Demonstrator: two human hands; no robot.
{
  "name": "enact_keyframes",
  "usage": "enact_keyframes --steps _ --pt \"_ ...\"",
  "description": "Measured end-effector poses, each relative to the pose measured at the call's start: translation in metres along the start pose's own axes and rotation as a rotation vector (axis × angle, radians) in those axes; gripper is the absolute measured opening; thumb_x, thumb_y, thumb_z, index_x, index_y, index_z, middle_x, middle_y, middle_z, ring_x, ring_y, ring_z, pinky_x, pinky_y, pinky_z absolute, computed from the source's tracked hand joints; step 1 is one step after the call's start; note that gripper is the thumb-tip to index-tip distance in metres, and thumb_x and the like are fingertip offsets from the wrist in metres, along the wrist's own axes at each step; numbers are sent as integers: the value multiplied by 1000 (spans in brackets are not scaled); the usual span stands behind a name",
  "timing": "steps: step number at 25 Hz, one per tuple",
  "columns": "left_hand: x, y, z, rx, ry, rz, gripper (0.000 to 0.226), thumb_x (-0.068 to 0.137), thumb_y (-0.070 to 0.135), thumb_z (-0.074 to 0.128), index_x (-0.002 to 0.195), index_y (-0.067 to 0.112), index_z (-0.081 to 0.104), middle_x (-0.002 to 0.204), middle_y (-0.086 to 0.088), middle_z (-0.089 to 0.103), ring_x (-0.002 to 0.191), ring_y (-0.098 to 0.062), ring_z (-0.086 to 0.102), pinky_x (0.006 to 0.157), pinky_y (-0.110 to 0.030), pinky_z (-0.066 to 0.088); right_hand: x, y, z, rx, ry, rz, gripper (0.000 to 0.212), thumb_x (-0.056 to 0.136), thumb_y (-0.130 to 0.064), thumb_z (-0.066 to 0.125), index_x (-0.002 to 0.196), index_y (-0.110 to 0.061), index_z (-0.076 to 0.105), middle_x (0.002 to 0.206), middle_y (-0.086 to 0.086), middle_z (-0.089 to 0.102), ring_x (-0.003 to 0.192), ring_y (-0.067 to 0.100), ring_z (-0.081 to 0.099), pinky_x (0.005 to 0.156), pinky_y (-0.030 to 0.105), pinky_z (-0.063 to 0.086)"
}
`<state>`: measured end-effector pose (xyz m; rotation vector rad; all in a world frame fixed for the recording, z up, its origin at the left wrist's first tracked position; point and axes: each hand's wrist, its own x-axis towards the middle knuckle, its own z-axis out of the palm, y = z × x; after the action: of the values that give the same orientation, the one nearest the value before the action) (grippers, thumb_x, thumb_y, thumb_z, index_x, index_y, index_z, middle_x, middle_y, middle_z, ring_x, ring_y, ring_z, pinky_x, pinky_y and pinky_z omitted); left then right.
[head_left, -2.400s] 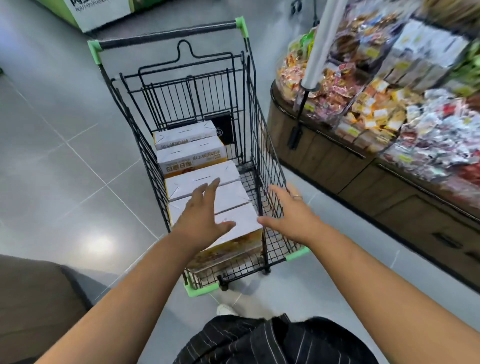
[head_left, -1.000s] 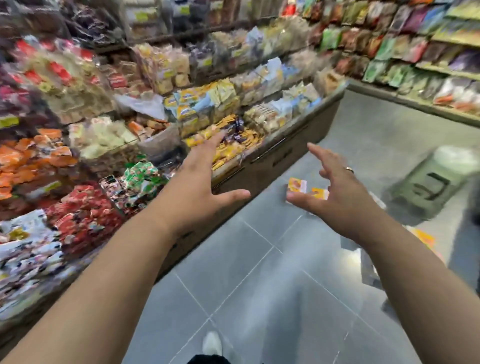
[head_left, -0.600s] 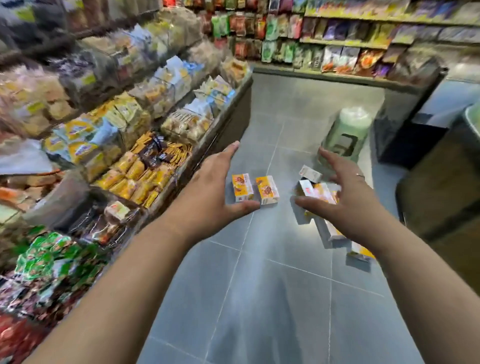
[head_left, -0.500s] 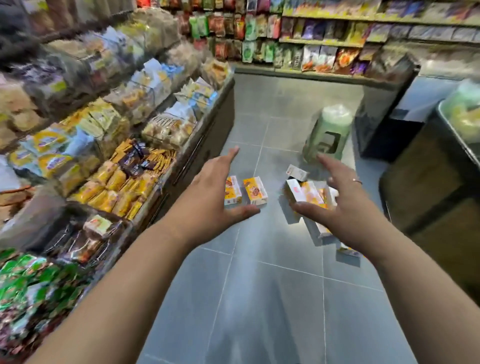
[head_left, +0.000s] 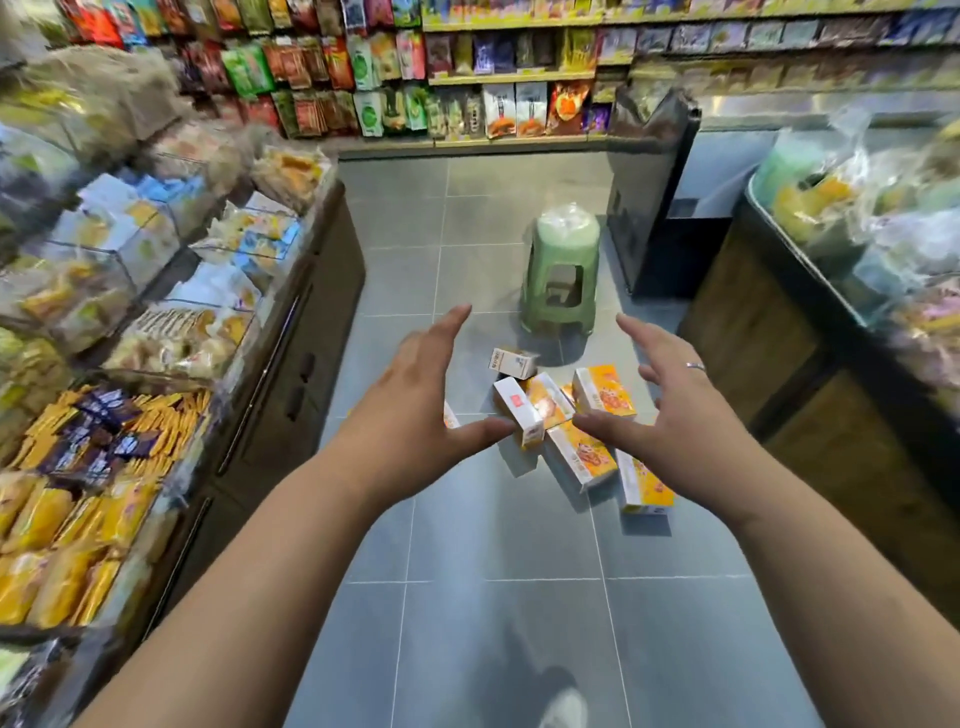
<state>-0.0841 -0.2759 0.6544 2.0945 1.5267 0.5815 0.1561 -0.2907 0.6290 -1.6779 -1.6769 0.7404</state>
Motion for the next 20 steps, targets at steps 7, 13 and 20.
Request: enact_keyframes --steps 7,13,20 --pt "113 16 32 32 -60 27 105 74 56 72 151 43 1 158 8 20 143 -13 26 113 -33 28 89 50 -45 -56 39 62 96 68 -58 75 145 -50 18 157 -14 15 142 13 27 112 40 34" --pt "210 -6 57 32 -147 100 104 75 53 73 151 40 5 156 6 24 140 -14 28 104 -22 24 145 86 -41 -69 81 195 96 69 -56 76 146 -48 18 159 -12 13 144 17 26 112 43 34" --pt "343 -56 64 74 -316 226 102 76 53 72 151 40 3 154 4 23 139 -19 31 109 -30 28 232 102 -13 -70 190 375 100 66 -58 76 147 -46 18 158 -15 13 142 17 30 112 42 35"
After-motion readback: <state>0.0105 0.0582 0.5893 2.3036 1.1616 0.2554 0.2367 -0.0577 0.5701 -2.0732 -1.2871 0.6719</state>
